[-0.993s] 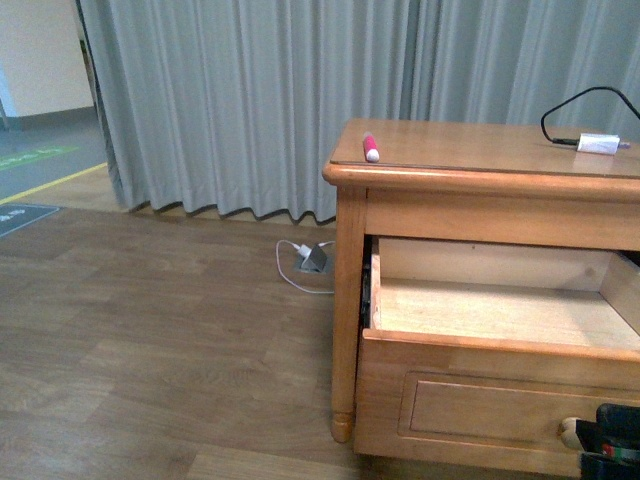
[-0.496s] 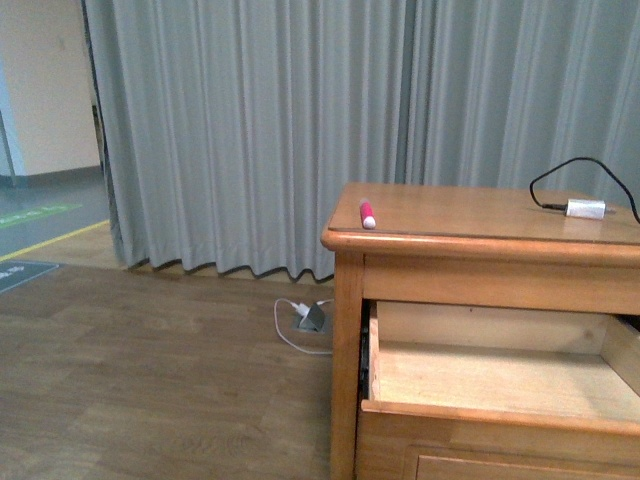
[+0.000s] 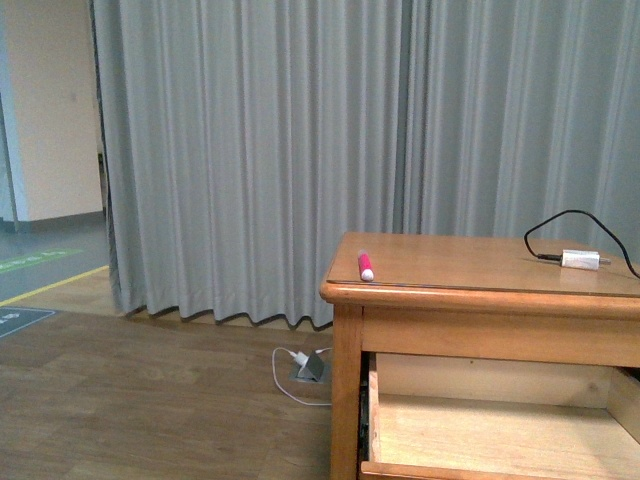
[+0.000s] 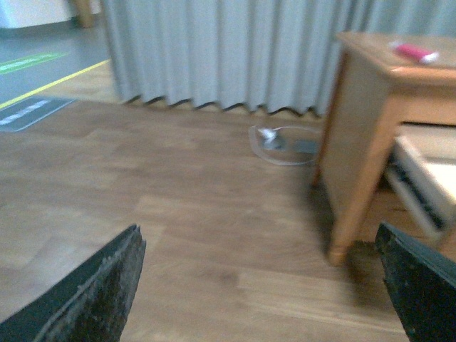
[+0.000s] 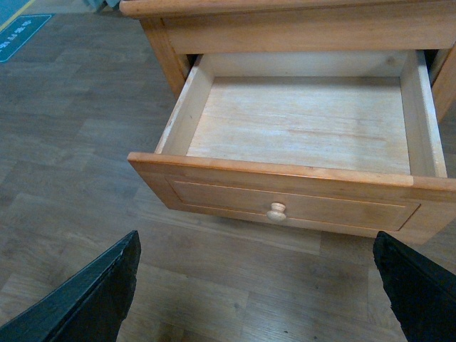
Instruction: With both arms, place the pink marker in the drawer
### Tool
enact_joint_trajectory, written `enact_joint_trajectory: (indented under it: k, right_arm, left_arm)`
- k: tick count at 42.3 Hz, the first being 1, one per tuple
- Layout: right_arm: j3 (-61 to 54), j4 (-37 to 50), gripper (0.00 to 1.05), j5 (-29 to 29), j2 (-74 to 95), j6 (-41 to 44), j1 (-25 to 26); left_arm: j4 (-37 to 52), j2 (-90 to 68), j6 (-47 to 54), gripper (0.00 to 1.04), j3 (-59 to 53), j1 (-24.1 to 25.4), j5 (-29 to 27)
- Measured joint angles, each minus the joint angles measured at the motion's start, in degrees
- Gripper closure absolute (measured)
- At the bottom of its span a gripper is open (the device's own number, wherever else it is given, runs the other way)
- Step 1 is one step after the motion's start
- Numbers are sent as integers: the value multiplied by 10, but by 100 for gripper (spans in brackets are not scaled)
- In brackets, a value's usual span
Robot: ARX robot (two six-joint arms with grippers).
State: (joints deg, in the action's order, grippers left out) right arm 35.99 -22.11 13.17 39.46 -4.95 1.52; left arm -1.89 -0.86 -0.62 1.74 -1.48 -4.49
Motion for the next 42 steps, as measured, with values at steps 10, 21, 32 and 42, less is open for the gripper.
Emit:
enact_joint_trajectory:
  k: [10,21,32,42]
  right_arm:
    - [0,0,8,0,0,0,0]
    - [0,0,8,0,0,0,0]
    - [0,0,8,0,0,0,0]
    - [0,0,8,0,0,0,0]
  left_arm:
    - [54,-202,20,6,101,-149,-153]
    - [241,-600,45,6,339,-118,-54]
    - [224,-888,60,6,591,-148,-41]
    - [129,-1130,57,6,906,-200,-60]
